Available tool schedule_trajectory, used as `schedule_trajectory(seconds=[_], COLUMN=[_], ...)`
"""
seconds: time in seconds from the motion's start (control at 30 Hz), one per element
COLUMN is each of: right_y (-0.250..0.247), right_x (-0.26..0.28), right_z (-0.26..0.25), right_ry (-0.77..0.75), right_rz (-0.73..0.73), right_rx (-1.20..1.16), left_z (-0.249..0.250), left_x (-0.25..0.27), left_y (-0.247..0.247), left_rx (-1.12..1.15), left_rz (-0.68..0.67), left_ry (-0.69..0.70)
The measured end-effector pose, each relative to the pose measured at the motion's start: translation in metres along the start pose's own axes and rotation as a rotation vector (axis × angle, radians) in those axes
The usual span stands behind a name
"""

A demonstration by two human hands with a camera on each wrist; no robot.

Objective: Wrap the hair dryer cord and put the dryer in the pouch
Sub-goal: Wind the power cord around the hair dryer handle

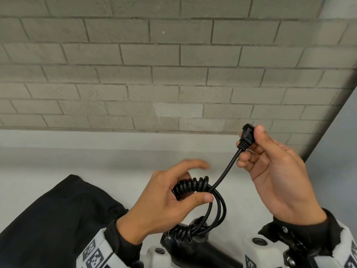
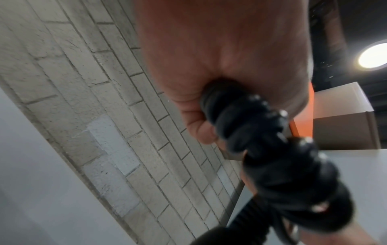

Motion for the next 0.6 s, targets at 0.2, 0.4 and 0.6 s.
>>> schedule_trajectory(seconds=[0.2,0.4,0.6], right_y=[-0.014,-0.034,-0.020], right_x=[-0.002,0.015,0.045], right_z=[0.015,0.067,0.093], right_ry=[0.011,0.097,0.267], right_rz=[0.063,0.038,-0.193], right_rx=[0.104,0.482,0.455], left_z=[0.003,0.005,0.009], left_x=[-0.001,0.000,-0.003], left_y=[0.001,0.001,-0.003], left_rx=[-0.095,-0.117,-0.108], left_rz=[0.038,0.049,0.052], left_ry=[0.105,0.145,0.170])
Point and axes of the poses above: each hand's wrist, its own x-axis away from the middle knuckle, its own y-axis out of the palm, z = x × y, the point moved 5 cm from there along -x, towards the middle knuckle, and after that the axes turned 4 degrees about -y, right-handed, at the moved point
